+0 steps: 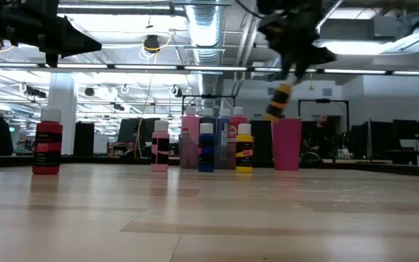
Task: Pick & Place Paint Supplies
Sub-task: Put the orange paint bottle into the gray bin
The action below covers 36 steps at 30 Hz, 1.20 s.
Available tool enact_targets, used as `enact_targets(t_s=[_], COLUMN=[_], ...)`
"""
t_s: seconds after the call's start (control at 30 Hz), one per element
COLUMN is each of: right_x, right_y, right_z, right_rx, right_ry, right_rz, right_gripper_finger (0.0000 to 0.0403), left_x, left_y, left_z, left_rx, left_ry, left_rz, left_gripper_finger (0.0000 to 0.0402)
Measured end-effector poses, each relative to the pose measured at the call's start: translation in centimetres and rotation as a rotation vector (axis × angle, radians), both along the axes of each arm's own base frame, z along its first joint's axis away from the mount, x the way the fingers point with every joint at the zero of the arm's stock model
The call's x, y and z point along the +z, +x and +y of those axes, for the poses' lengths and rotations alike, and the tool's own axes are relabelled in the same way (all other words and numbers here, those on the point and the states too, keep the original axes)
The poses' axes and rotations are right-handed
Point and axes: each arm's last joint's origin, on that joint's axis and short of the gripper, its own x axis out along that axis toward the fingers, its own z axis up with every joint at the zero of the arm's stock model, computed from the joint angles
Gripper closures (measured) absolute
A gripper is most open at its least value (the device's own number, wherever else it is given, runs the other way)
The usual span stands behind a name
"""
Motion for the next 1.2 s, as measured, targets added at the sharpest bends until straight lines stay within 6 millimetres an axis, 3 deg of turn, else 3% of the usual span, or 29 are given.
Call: enact_targets(t_s=[0.2, 0.37, 0.63, 0.93, 1.2], right_x=[1.7, 1.8, -0.9, -5.4, -7.8], right_y=[4.9, 9.0, 14.4, 16.4, 17.6], right_z=[-4.8, -7.6, -9.6, -9.6, -9.9], right_rx=[0.084, 0.127, 0.179, 0.203, 0.194], right_ry=[-0.106, -0.157, -0.171, -0.132, -0.131], right_rz=[-0.044, -0.087, -0.087, -0.013, -0.002], right_gripper_finger=[0.0298, 0.0298, 0.0298, 0.0298, 0.0298], left_x=[0.0, 0.0, 0.0, 0.0, 0.0], left_y=[0.0, 0.0, 0.0, 0.0, 0.0], left_z=[0.0, 0.0, 0.0, 0.0, 0.0], left_rx=[0.0, 0.0, 0.0, 0.0, 0.001], left_ry=[0.0, 0.0, 0.0, -0.001, -0.001], left_rz=[0.0, 0.0, 0.0, 0.0, 0.0], left_gripper_finger=[0.0399, 0.0399, 0.0399, 0.0399, 0.0399])
